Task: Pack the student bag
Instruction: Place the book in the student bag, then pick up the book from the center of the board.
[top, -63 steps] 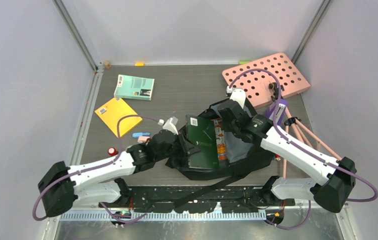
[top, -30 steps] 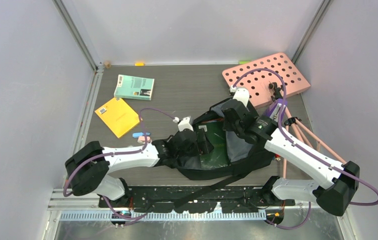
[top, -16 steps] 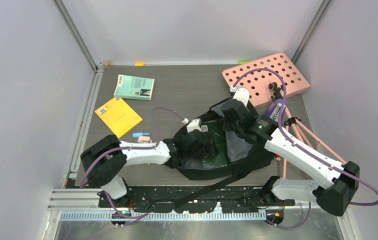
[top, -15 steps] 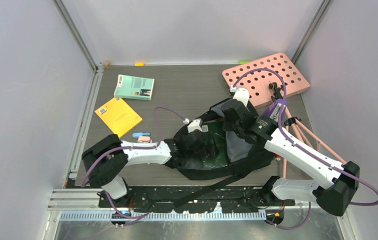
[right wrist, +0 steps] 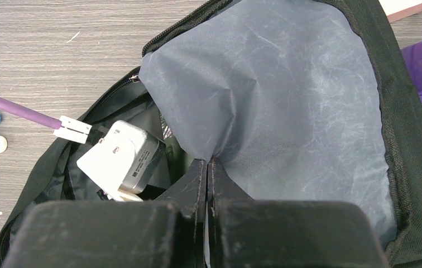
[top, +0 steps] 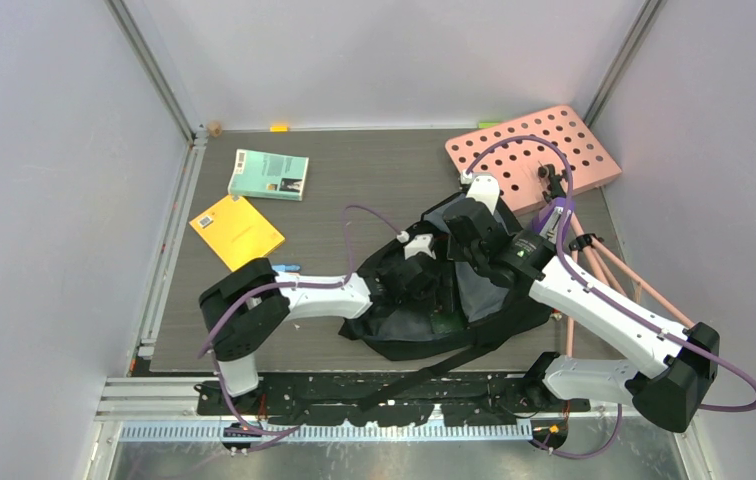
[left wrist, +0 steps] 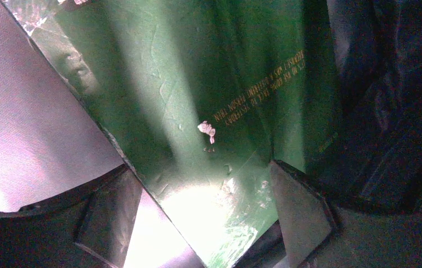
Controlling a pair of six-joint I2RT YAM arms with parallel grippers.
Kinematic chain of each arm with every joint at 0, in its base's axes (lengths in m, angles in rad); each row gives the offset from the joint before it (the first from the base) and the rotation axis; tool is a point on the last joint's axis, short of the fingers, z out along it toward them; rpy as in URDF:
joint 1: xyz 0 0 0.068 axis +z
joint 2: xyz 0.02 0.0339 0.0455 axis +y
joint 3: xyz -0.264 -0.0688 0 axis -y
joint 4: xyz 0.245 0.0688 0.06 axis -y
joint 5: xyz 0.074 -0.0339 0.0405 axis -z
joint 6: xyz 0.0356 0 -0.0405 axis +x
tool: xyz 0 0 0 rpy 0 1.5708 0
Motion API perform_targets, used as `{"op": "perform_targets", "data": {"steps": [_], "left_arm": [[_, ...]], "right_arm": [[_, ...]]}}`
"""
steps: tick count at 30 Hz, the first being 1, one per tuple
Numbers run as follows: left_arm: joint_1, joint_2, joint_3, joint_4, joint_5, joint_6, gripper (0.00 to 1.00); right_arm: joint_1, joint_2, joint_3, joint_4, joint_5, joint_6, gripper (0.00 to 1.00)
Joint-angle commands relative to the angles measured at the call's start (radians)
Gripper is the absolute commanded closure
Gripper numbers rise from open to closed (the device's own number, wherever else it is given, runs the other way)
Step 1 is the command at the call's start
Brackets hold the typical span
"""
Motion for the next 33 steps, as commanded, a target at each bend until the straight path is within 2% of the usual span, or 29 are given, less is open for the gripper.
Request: {"op": "perform_targets", "data": {"steps": [1, 13, 20, 24, 29, 33], "left_arm": [[-0.004, -0.007, 0.063, 0.039, -0.016, 0.045, 0.15], [-0.003, -0.264, -0.101, -0.054, -0.093, 0.096, 0.08], [0.009, -0.488, -0.11, -0.217, -0.147, 0.258, 0.03], [0.092, -0.593, -0.057, -0.355, -0.082, 0.351, 0.02], [0.248, -0.648, 0.047, -0.539, 0.014, 0.462, 0.0], [0.461, -0.627, 0.135, -0.692, 0.098, 0.541, 0.0]], "right_arm": [[0.002, -0.026, 0.035, 0.122, 0.023, 0.015, 1.0], [0.002, -0.025, 0.04, 0.123, 0.038, 0.007, 1.0], [0.002, -0.028, 0.034, 0.139, 0.027, -0.009, 1.0], [0.002, -0.041, 0.02, 0.162, 0.017, -0.015, 1.0], [0.003, -0.049, 0.013, 0.173, 0.008, -0.018, 1.0], [0.002, -0.052, 0.012, 0.175, -0.006, -0.02, 1.0]]}}
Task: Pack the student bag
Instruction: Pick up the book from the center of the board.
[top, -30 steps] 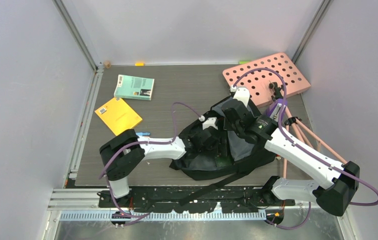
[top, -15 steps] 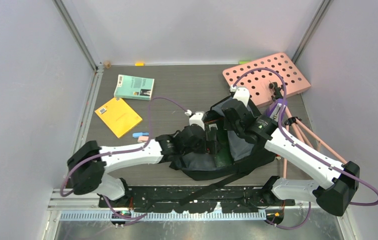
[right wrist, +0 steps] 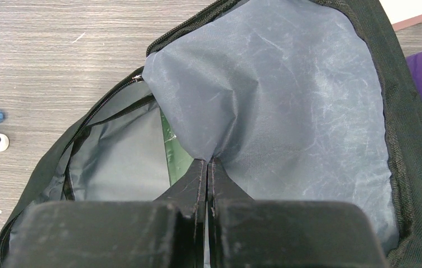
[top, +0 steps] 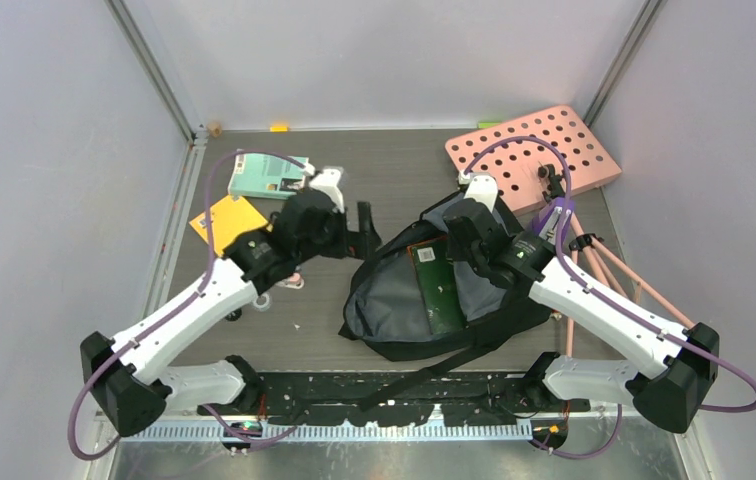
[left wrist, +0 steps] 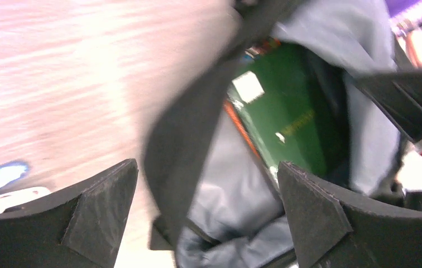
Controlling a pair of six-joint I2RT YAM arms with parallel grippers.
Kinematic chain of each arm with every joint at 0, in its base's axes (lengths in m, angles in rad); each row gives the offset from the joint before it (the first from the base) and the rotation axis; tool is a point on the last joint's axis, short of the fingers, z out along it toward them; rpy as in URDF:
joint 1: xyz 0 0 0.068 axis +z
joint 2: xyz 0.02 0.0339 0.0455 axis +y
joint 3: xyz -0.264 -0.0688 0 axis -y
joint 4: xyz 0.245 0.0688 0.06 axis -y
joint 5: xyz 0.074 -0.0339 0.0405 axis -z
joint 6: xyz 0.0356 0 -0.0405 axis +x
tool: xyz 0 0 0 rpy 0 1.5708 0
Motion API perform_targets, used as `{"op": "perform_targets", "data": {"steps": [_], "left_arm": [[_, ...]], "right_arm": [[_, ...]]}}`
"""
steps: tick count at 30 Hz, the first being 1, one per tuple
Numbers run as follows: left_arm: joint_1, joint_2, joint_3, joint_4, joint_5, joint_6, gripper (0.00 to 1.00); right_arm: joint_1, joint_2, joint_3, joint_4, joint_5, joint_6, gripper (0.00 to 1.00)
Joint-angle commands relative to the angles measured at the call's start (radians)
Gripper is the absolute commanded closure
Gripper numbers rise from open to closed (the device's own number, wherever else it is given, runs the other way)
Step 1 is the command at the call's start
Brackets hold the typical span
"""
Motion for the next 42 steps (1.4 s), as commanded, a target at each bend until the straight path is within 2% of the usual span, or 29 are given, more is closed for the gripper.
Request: {"op": "perform_targets", "data": {"steps": [1, 4, 8, 13, 17, 20, 27, 34, 42], "left_arm": [[0.21, 0.005, 0.093, -0.2, 0.104, 0.137, 0.0], [0.375, 0.009, 0.082, -0.164, 0.122, 0.136, 0.0], [0.554, -0.001, 0.0, 0.028, 0.167, -0.009, 0.0], [0.646, 0.026, -0.173, 0.414, 0.046, -0.216, 0.0], [0.711, 0.149, -0.259, 0.633, 0.001, -0.361, 0.0], [0.745, 0.257, -0.28, 0.778, -0.021, -0.425, 0.0], [0.783, 0.496, -0.265, 1.005, -0.052, -0.53, 0.03], [0.784, 0.659, -0.232, 1.152, -0.135, -0.555, 0.1], [0.785, 0.712, -0.165, 1.098, -0.209, -0.531, 0.16]], "right_arm": [[0.002, -0.05, 0.021, 0.145, -0.004, 0.006, 1.0], [0.002, -0.06, 0.009, 0.161, -0.008, 0.002, 1.0], [0.002, -0.069, -0.004, 0.183, -0.015, -0.011, 1.0], [0.003, -0.074, -0.015, 0.206, -0.03, -0.02, 1.0], [0.002, -0.083, -0.027, 0.224, -0.049, -0.02, 1.0], [0.003, -0.088, -0.035, 0.229, -0.051, -0.019, 1.0], [0.002, -0.067, -0.035, 0.24, -0.062, -0.019, 1.0], [0.002, -0.026, -0.018, 0.241, -0.062, -0.028, 1.0], [0.003, 0.001, -0.019, 0.248, -0.071, -0.019, 1.0]]}}
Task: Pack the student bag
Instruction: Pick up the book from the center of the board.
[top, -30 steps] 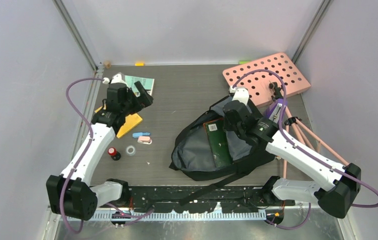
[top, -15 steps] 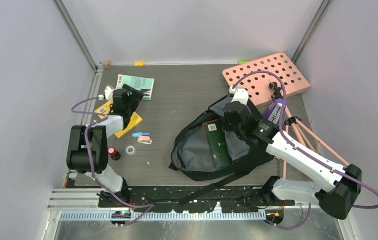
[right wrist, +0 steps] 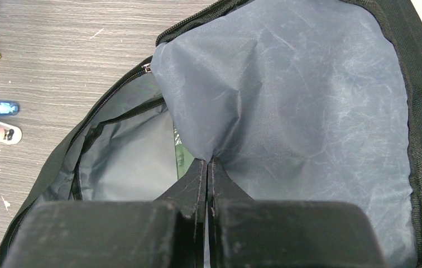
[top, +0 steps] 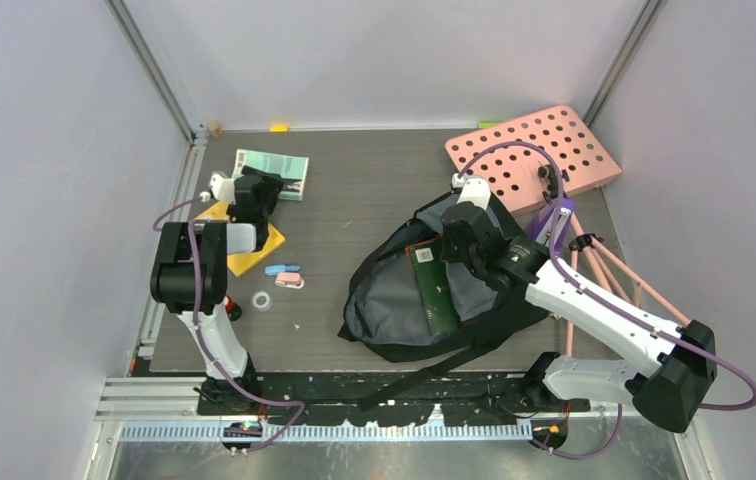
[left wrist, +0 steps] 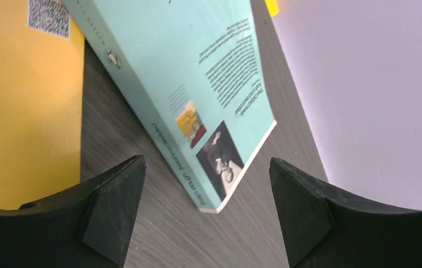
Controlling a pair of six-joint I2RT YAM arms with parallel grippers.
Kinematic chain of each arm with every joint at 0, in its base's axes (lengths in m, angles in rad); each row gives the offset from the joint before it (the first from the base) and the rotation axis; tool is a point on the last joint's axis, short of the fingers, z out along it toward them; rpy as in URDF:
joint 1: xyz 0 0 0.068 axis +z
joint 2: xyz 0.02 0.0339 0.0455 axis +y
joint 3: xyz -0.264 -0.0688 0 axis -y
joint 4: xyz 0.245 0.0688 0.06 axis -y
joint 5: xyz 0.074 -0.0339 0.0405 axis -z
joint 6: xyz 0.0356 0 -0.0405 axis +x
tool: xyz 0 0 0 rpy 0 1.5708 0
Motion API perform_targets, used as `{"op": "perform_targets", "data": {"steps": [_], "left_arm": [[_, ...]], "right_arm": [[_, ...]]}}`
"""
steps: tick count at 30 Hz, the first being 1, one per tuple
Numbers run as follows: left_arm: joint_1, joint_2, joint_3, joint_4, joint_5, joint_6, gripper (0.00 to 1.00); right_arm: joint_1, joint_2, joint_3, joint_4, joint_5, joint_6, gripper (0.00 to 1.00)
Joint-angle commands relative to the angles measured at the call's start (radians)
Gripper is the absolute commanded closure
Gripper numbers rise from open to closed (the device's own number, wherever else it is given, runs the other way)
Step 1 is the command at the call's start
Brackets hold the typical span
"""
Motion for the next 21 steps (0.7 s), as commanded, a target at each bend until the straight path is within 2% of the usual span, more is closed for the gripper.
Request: {"op": "perform_targets", "data": {"steps": [1, 17, 21], "left_arm": [[0.006, 0.023, 0.055, 0.059, -0.088, 0.003, 0.17], [0.015, 0.107, 0.119, -0.024, -0.13, -0.052, 0.2], [0.023, 0.141, 0.123, -0.013, -0.131, -0.076, 0.26]], "right_arm": [[0.003, 0.007, 0.042, 0.138, -0.014, 0.013, 1.0], [0.001, 0.001, 0.045, 0.139, 0.013, 0.004, 1.0], [0.001, -0.003, 0.045, 0.138, 0.009, 0.009, 1.0]]}}
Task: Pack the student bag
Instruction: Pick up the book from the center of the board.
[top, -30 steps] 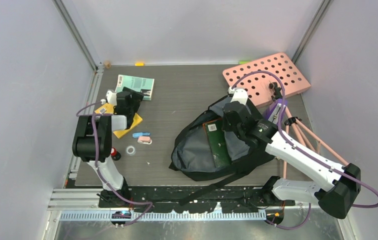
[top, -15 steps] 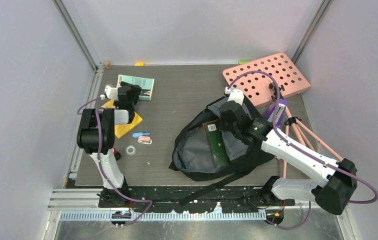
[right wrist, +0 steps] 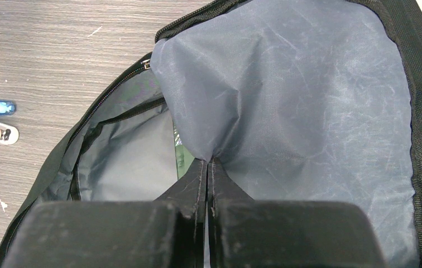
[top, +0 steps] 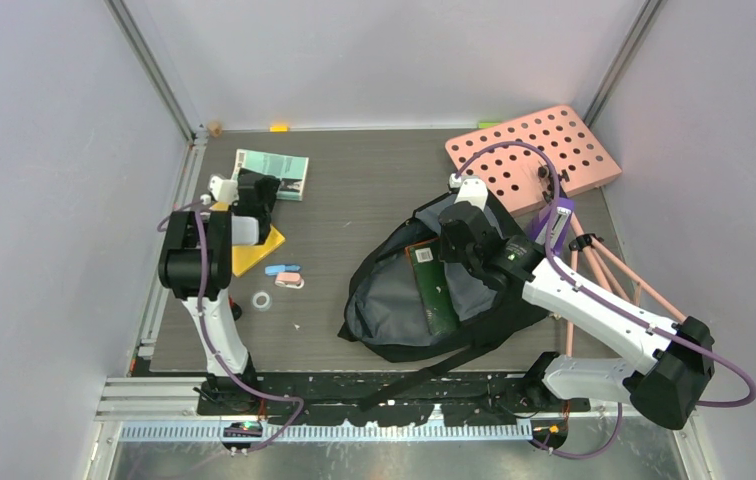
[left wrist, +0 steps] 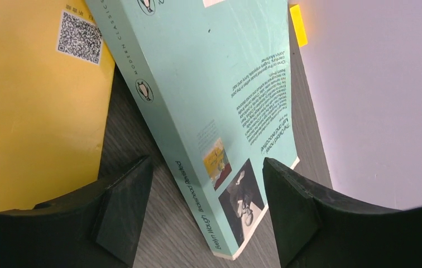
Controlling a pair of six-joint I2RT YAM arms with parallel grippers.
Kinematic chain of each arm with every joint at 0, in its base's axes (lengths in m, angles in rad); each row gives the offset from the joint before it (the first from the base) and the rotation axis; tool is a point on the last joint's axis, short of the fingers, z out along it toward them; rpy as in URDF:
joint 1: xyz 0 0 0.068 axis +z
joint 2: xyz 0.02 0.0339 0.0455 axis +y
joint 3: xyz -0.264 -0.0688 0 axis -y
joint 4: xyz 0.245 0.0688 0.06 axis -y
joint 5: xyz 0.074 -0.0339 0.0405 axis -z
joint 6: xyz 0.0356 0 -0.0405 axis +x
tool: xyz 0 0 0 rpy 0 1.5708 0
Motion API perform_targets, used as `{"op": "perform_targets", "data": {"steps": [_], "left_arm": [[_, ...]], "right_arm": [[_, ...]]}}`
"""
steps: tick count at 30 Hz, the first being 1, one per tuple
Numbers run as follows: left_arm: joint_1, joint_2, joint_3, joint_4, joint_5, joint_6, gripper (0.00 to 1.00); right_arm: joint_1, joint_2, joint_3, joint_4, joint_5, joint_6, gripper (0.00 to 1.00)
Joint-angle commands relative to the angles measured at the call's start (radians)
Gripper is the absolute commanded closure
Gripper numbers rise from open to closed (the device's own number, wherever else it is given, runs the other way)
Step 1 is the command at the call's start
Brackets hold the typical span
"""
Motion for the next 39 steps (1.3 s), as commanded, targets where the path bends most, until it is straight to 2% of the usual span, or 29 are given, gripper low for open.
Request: {"op": "perform_targets", "data": {"steps": [1, 7, 10, 13, 16, 21, 22, 26, 28, 31, 35, 39], "left_arm": [[0.015, 0.037, 0.033, 0.005, -0.045, -0.022, 0.26], [0.018, 0.092, 0.065, 0.029, -0.044, -0.026, 0.29], [0.018, 0.116, 0.08, 0.047, -0.049, -0.032, 0.34], [0.018, 0.132, 0.071, 0.118, -0.053, -0.016, 0.49], [0.018, 0.121, 0.031, 0.198, -0.057, 0.015, 0.71], [0.018, 0.033, -0.031, 0.292, -0.037, 0.144, 0.96], [0.018, 0.008, -0.046, 0.305, -0.024, 0.166, 1.0], [0.018, -0.118, -0.118, 0.327, 0.035, 0.209, 1.0], [0.018, -0.2, -0.137, 0.263, 0.076, 0.237, 1.0], [0.063, -0.323, -0.105, 0.072, 0.187, 0.308, 1.0], [0.066, -0.458, 0.033, -0.279, 0.324, 0.465, 1.0], [0.066, -0.512, 0.188, -0.607, 0.451, 0.623, 1.0]], "right_arm": [[0.002, -0.028, 0.046, 0.126, 0.011, 0.009, 1.0], [0.002, -0.03, 0.049, 0.126, 0.016, 0.009, 1.0], [0.002, -0.027, 0.052, 0.126, 0.018, 0.009, 1.0], [0.002, -0.022, 0.055, 0.125, 0.02, 0.008, 1.0], [0.002, -0.014, 0.06, 0.125, 0.021, 0.008, 1.0], [0.002, -0.009, 0.07, 0.121, 0.018, 0.007, 1.0], [0.002, -0.009, 0.072, 0.12, 0.017, 0.006, 1.0], [0.001, -0.015, 0.074, 0.115, 0.016, 0.008, 1.0], [0.001, -0.019, 0.073, 0.113, 0.014, 0.012, 1.0], [0.002, -0.033, 0.07, 0.105, 0.013, 0.014, 1.0], [0.002, -0.058, 0.061, 0.095, 0.021, 0.014, 1.0], [0.0, -0.084, 0.046, 0.089, 0.025, 0.019, 1.0]]}}
